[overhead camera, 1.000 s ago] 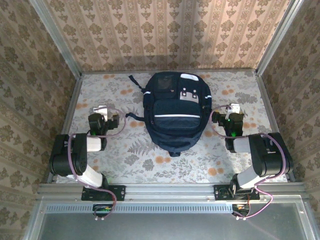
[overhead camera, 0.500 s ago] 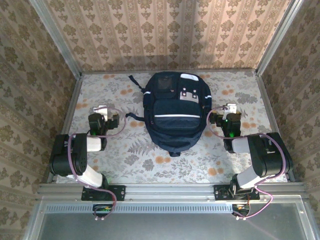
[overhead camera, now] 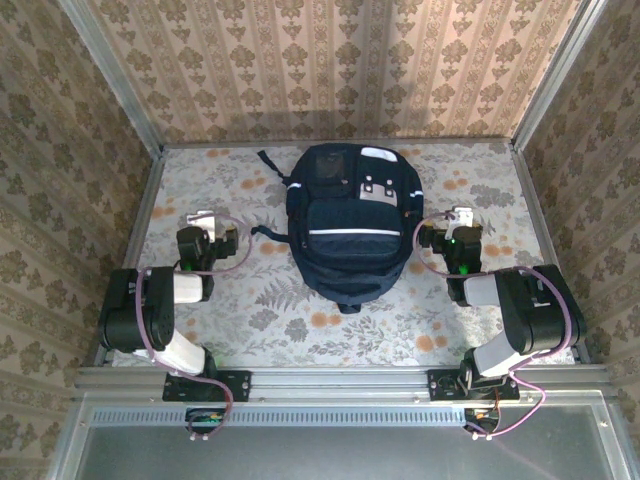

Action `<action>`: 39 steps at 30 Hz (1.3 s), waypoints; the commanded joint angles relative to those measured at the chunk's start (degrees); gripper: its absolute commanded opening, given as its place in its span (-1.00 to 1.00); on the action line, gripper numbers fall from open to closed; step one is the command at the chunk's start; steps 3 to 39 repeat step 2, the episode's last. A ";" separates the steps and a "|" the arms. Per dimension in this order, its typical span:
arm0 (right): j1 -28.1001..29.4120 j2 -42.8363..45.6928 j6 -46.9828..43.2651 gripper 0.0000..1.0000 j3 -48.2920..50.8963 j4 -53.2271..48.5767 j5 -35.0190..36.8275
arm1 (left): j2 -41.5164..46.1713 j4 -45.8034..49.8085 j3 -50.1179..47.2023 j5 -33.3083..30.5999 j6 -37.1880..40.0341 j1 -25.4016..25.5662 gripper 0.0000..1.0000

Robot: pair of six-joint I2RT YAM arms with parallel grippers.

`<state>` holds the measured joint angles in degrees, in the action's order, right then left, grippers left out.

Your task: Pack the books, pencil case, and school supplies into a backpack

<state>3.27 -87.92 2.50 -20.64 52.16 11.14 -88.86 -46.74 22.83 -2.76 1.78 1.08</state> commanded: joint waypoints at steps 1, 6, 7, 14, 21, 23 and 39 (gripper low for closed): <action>0.07 -0.08 -0.83 1.00 -1.08 0.65 0.33 | 0.88 -1.73 0.47 0.27 1.20 0.55 1.00; 0.07 0.02 -0.83 1.00 -1.07 0.59 0.32 | 0.99 -1.89 0.30 0.11 1.26 0.68 1.00; 0.07 0.02 -0.83 1.00 -1.07 0.59 0.32 | 0.99 -1.89 0.30 0.11 1.26 0.68 1.00; 0.07 0.02 -0.83 1.00 -1.07 0.59 0.32 | 0.99 -1.89 0.30 0.11 1.26 0.68 1.00; 0.07 0.02 -0.83 1.00 -1.07 0.59 0.32 | 0.99 -1.89 0.30 0.11 1.26 0.68 1.00; 0.07 0.02 -0.83 1.00 -1.07 0.59 0.32 | 0.99 -1.89 0.30 0.11 1.26 0.68 1.00; 0.07 0.02 -0.83 1.00 -1.07 0.59 0.32 | 0.99 -1.89 0.30 0.11 1.26 0.68 1.00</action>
